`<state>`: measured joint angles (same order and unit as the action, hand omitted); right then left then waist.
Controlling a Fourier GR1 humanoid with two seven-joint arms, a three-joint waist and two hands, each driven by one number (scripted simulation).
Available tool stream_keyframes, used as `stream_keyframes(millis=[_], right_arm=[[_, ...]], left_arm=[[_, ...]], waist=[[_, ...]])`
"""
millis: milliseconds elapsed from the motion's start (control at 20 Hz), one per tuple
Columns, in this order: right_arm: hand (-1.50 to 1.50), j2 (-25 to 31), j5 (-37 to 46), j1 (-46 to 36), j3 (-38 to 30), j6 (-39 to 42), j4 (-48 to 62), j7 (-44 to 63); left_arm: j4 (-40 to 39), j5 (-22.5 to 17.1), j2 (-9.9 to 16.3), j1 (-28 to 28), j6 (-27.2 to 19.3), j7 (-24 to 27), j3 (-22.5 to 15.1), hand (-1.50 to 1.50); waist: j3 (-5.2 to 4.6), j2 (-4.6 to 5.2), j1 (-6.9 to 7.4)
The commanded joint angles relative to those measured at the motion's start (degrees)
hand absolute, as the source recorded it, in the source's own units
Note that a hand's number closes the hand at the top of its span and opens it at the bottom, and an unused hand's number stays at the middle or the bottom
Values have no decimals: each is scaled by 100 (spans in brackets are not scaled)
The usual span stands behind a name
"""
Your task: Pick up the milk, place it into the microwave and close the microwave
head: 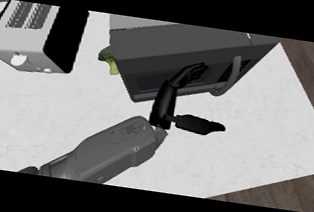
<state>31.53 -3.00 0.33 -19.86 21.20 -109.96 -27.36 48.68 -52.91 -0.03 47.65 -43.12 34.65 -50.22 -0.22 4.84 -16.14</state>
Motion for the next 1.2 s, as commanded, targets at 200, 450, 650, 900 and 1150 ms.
stream_keyframes(millis=[200, 450, 650, 900, 1150], right_arm=[[150, -757, -1091, -138, 440, 248, 422, 104], [-150, -702, -1426, -268, 523, 460, 755, 388], [-150, -547, -1720, -313, 428, 692, 985, 477], [-150, -483, -2000, -518, 386, 802, 1250, 591], [-150, -282, -2262, -733, 251, 963, 1499, 676]], left_arm=[[-270, -307, 2, 292, -13, 151, 242, -150], [-403, -467, 2, 445, -25, 191, 189, -150], [-480, -543, 3, 471, -22, 337, 203, -150], [-545, -665, 3, 465, 20, 442, 168, -150], [-598, -749, 2, 459, 37, 592, 131, -150]], waist=[[70, 115, 70], [27, 125, 26], [25, 108, -71], [23, 118, -48], [20, 114, -54]])
